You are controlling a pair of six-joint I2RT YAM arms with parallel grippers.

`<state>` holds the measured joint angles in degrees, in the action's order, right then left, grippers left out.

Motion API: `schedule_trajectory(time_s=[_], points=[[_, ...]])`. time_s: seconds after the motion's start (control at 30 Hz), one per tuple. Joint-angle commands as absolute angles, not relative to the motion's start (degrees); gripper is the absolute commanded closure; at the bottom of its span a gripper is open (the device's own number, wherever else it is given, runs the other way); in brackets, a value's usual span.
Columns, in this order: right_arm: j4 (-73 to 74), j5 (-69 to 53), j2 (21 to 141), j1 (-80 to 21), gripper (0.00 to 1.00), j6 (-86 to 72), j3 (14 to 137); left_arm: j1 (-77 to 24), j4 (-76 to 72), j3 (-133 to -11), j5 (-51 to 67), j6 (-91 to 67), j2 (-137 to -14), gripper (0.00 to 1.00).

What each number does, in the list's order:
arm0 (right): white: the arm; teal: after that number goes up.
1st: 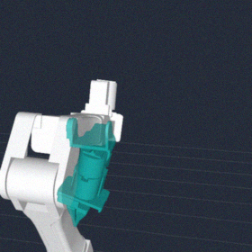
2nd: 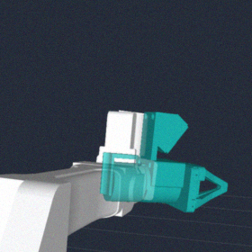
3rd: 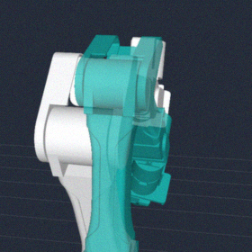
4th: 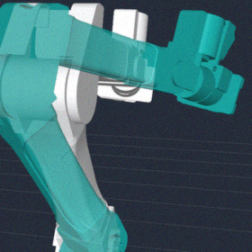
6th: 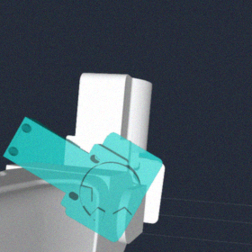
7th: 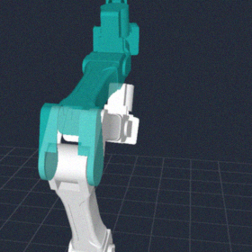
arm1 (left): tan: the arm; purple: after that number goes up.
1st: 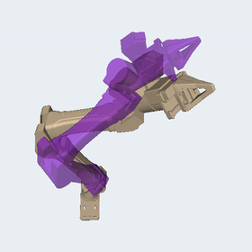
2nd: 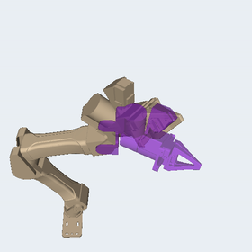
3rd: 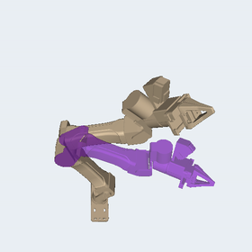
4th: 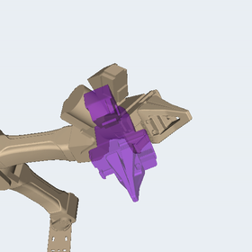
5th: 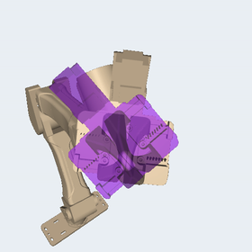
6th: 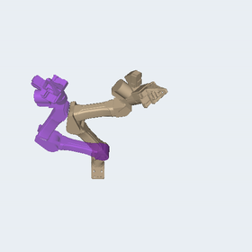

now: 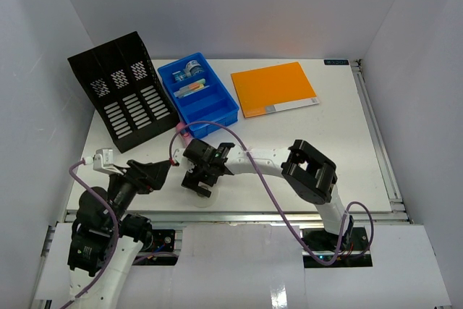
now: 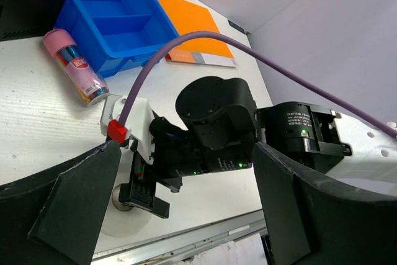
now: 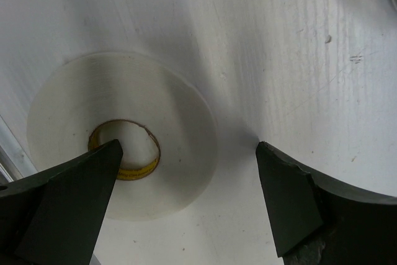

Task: Organize the desk

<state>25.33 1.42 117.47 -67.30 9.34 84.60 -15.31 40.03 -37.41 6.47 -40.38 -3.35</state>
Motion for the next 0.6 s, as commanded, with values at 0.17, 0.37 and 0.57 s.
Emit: schedule_trajectory(time_s=[0.17, 0.37, 0.57], points=[[23.29, 1.21, 117.67, -67.06, 0.32, 10.68, 81.17, -15.03, 40.45, -34.22, 10.50, -45.21, -1.52, 0.02], [23.29, -1.83, 116.78, -66.58, 0.51, 11.42, 79.37, -15.03, 39.39, -30.50, 14.52, -48.69, -0.62, 0.02], [23.29, -3.78, 113.74, -64.69, 0.70, 12.22, 78.22, -14.94, 37.97, -28.13, 17.22, -51.15, -1.76, 0.02]])
